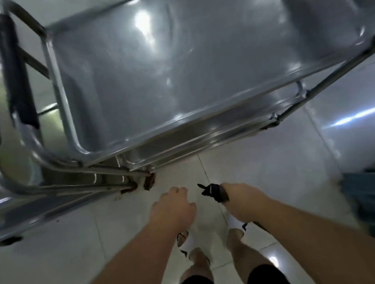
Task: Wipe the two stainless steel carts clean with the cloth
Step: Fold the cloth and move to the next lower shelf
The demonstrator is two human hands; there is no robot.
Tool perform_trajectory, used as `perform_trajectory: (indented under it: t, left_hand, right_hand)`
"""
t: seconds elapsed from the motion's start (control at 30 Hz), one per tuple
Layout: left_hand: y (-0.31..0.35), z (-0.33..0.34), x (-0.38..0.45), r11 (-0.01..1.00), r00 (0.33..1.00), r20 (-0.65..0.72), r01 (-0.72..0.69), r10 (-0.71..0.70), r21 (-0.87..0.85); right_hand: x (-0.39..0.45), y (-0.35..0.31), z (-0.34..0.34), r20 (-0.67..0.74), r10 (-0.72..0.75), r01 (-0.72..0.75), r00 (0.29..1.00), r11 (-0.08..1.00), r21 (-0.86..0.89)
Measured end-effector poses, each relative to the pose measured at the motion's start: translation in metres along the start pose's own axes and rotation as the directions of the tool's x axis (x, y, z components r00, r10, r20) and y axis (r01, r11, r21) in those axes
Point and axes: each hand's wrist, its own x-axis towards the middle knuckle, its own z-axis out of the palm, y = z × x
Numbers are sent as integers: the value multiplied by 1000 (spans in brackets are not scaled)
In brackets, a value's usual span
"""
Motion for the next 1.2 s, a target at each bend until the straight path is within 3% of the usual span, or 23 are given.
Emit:
perform_trajectory:
  t: [0.23, 0.33, 0.5, 0.67, 0.93, 1.2]
  left_hand:
    - [17, -56, -92, 991, 986, -108, -131, 127, -26]
    - [12, -82, -115, 982, 968, -163, -190, 190, 20]
    - [6, -117, -145, 953, 922, -247, -273, 298, 130]
    - [16, -134, -170, 929, 887, -277, -336, 368, 157]
    - [79, -137, -207, 834, 816, -231, -454, 530, 313]
    - [202, -123, -228, 719, 730, -162, -566, 664, 403]
  right_hand:
    - [-100, -37, -59, -59, 56, -66, 997, 981, -183]
    - [-134, -56, -79, -147, 65, -97, 987, 972, -215]
    - [-188, -84, -89, -384, 91, -140, 919, 985, -102]
    - [-237, -96, -82, -478, 153, -187, 865, 982, -24]
    - [-308, -50, -63, -582, 288, -263, 761, 956, 128]
    - [-370, 49, -43, -587, 450, -309, 673, 892, 329]
